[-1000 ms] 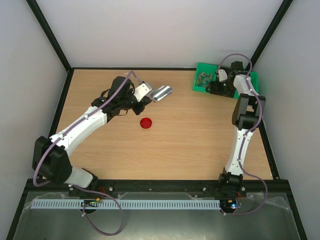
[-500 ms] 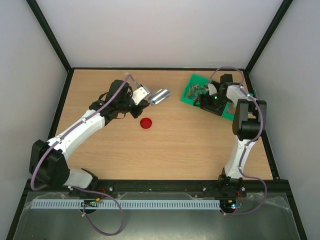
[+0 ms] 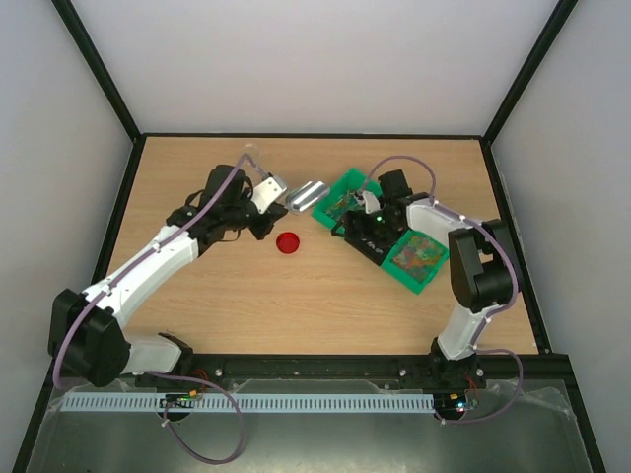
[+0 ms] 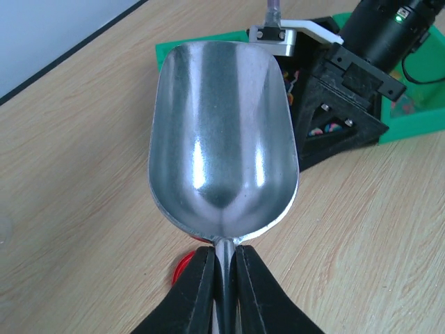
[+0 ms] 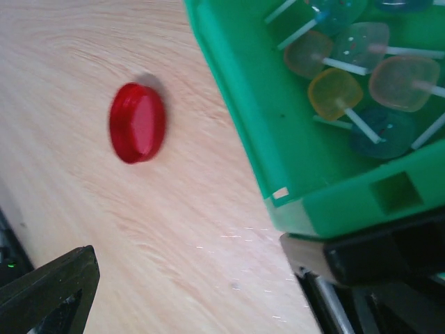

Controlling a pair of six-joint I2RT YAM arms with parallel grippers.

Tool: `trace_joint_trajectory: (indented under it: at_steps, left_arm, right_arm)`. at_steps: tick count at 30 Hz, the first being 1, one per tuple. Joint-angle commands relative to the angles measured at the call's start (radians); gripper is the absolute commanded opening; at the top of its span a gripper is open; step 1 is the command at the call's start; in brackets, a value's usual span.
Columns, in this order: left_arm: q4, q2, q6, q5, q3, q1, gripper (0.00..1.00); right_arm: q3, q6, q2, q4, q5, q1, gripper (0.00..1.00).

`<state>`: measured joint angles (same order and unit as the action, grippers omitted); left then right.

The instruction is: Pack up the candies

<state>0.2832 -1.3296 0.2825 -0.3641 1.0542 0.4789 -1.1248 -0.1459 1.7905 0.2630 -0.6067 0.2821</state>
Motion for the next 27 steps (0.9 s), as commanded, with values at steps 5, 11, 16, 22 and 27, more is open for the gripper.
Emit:
trace_joint_trajectory:
  at_steps: [5, 11, 16, 22, 27]
  left_arm:
    - [0.042, 0.096, -0.026, -0.045, -0.036, -0.059, 0.02]
    - [0.105, 0.127, 0.005, -0.071, -0.027, -0.077, 0.02]
    - [0.176, 0.127, 0.059, -0.088, 0.009, -0.077, 0.02]
    - [0.144, 0.143, 0.029, -0.016, -0.019, -0.079, 0.02]
    - [0.140, 0.156, 0.029, -0.012, -0.029, -0.079, 0.02]
  right_arm:
    - [-0.128, -0.004, -0.063, 0.088, -0.108, 0.082, 0.99]
    - [-0.289, 0.239, -0.071, 0.312, -0.047, -0.064, 0.99]
    - [-0.408, 0.404, 0.000, 0.410, 0.145, -0.115, 0.99]
    - [-0.521, 0.494, 0.108, 0.474, 0.259, -0.159, 0.93]
    - [-0.528, 0.554, 0.165, 0.473, 0.322, -0.160, 0.81]
